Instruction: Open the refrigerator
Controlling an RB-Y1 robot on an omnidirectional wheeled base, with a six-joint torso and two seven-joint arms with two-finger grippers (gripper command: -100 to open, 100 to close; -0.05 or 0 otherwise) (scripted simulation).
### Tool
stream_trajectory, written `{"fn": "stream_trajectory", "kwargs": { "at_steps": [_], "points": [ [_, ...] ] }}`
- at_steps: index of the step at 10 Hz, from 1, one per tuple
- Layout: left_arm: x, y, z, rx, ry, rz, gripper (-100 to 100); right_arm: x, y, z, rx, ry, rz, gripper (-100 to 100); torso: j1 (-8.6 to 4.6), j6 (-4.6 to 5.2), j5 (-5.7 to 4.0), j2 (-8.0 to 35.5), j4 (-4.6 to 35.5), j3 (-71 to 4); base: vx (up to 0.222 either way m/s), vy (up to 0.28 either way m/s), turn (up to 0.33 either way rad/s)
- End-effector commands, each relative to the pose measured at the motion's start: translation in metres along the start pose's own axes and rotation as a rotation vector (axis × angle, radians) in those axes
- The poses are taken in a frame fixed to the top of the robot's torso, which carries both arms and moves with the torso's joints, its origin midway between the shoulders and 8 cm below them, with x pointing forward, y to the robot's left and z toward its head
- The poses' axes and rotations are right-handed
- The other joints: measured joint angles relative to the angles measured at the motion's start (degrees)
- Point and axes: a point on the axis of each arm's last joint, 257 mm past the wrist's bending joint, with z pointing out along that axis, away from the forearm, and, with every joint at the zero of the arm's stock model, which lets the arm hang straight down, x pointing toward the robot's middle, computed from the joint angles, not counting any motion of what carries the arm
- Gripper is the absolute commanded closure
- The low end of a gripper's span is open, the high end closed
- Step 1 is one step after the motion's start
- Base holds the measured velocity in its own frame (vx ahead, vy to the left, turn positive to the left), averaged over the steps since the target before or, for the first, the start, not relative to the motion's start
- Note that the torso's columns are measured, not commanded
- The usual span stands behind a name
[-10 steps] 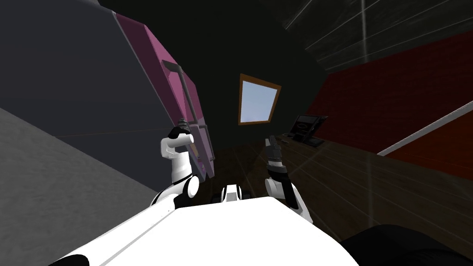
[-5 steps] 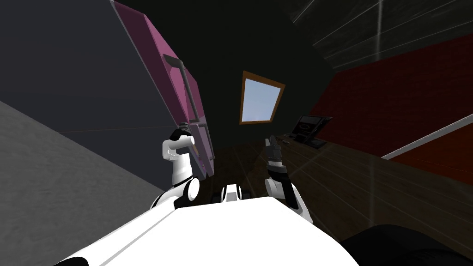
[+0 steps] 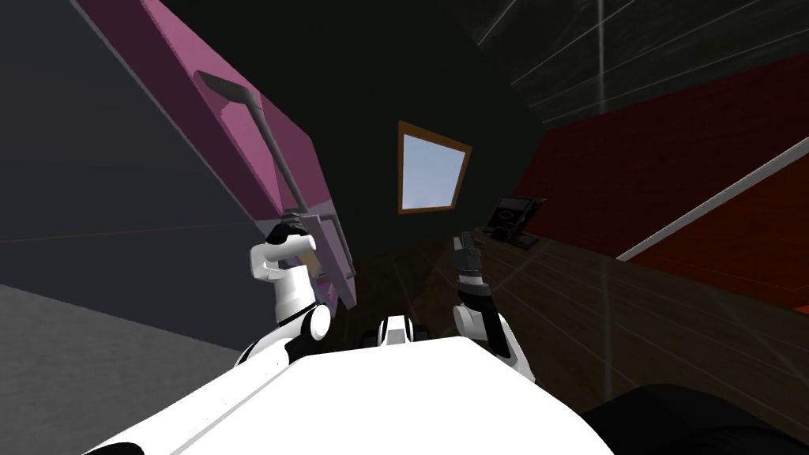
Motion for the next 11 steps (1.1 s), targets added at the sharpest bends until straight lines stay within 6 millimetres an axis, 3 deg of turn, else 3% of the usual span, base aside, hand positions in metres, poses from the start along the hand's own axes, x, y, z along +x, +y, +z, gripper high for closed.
{"fn": "stream_trajectory", "kwargs": {
  "at_steps": [1, 4, 5, 6, 7, 9, 11],
  "points": [
    [-0.048, -0.018, 0.012, 0.032, -0.090, 0.013, 100, 0.000, 0.000, 0.000, 0.000, 0.000, 0.000, 0, 0.07, 0.00, -0.06, 0.05, 0.07, 0.01, 0.159, -0.272, -0.143],
    [-0.050, -0.019, 0.012, 0.033, -0.094, 0.014, 100, 0.000, 0.000, 0.000, 0.000, 0.000, 0.000, 0, 0.55, -0.09, -0.05, 0.20, 0.20, 0.06, 0.056, -0.126, -0.040],
    [-0.085, -0.020, 0.015, 0.034, -0.153, 0.019, 100, 0.000, 0.000, 0.000, 0.000, 0.000, -0.001, 0, 0.82, -0.25, 0.05, 0.35, 0.27, 0.18, 0.081, -0.156, -0.193],
    [-0.088, -0.023, 0.016, 0.039, -0.157, 0.023, 100, 0.000, 0.000, 0.000, 0.000, 0.000, 0.000, 0, 0.31, -0.18, -0.12, 0.02, 0.23, -0.02, 0.086, -0.179, -0.050],
    [-0.118, -0.023, 0.017, 0.039, -0.210, 0.026, 100, 0.000, 0.000, 0.000, 0.000, 0.000, 0.000, 0, 0.02, -0.09, -0.23, -0.05, 0.13, -0.08, 0.089, -0.195, -0.142],
    [-0.125, -0.028, 0.018, 0.046, -0.219, 0.031, 100, 0.000, 0.000, 0.000, 0.000, 0.000, 0.000, 0, -0.06, 0.08, -0.46, -0.12, 0.22, -0.17, 0.096, -0.154, -0.032],
    [-0.187, -0.037, 0.017, 0.057, -0.324, 0.043, 100, 0.000, 0.000, 0.000, 0.000, 0.000, 0.000, 0, 0.26, 0.08, -0.29, -0.07, 0.18, -0.14, 0.144, -0.216, -0.195]
  ]
}}
